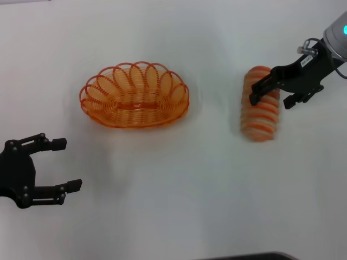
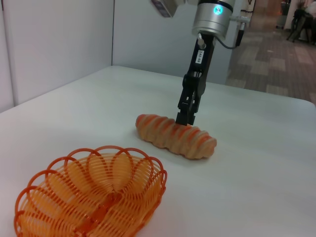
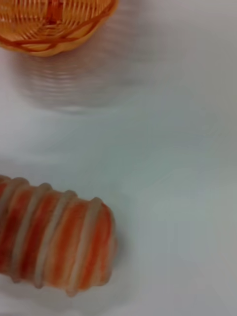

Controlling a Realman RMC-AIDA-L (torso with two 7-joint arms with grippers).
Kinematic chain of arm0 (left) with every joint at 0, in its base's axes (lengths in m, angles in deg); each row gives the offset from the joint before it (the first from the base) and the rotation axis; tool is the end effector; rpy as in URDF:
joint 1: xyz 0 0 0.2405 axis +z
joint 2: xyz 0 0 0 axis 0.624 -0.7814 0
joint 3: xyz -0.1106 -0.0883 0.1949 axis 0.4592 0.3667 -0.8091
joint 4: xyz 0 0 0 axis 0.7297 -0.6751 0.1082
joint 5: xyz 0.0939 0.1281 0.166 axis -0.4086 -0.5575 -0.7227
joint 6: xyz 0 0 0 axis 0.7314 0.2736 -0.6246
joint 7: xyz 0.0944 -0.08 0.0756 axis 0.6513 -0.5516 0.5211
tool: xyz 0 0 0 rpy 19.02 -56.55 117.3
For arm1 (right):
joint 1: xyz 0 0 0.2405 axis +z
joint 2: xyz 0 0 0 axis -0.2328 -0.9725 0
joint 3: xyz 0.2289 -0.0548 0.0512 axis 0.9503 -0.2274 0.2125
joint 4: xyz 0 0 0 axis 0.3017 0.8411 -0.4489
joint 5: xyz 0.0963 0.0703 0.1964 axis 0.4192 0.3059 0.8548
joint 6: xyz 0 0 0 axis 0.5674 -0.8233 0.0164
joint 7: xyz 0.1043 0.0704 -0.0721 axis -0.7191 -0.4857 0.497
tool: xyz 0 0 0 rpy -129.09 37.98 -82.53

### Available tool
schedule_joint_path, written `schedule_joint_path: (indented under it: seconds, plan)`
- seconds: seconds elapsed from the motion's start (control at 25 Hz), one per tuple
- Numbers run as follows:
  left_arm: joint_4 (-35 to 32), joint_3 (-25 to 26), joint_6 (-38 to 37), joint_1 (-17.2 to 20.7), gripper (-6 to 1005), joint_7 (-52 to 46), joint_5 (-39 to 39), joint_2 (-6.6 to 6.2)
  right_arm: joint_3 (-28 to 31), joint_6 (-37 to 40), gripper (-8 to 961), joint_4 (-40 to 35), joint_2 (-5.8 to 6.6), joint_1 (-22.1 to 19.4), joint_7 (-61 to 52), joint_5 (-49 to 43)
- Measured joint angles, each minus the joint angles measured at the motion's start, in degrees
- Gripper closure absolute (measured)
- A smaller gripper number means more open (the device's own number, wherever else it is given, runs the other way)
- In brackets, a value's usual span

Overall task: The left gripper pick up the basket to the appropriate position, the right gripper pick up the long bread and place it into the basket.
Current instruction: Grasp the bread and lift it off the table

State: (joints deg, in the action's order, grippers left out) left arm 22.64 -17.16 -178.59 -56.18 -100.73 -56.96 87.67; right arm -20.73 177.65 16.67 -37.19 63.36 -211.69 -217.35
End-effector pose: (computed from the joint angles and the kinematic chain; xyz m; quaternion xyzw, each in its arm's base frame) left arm -0.3118 0.2464 0.0446 -0.9680 -0.1389 -0.1706 0.1206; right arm 0.2352 0.3989 0.0285 -0.7017 0.6842 -0.1255 0.1541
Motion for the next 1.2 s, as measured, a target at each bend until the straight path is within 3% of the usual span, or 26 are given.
schedule_joint_path:
  seconds: [0.68, 1.12, 1.2]
  plan:
    - [0.0, 0.0, 0.5, -0.3, 100, 0.1, 0.0, 0.00, -0.1, -4.9, 131, 6.8, 0.15, 1.8, 0.1, 0.0]
    - [0.0, 0.0, 0.7, -0.5, 100, 0.1, 0.0, -0.09, -1.0, -6.4, 135, 6.0, 0.02, 2.2, 1.1, -0.1]
    - [0.0, 0.0, 1.0, -0.5, 100, 0.0, 0.0, -0.09, -1.2, -6.6, 204, 5.5, -0.09, 2.4, 1.8, 0.0]
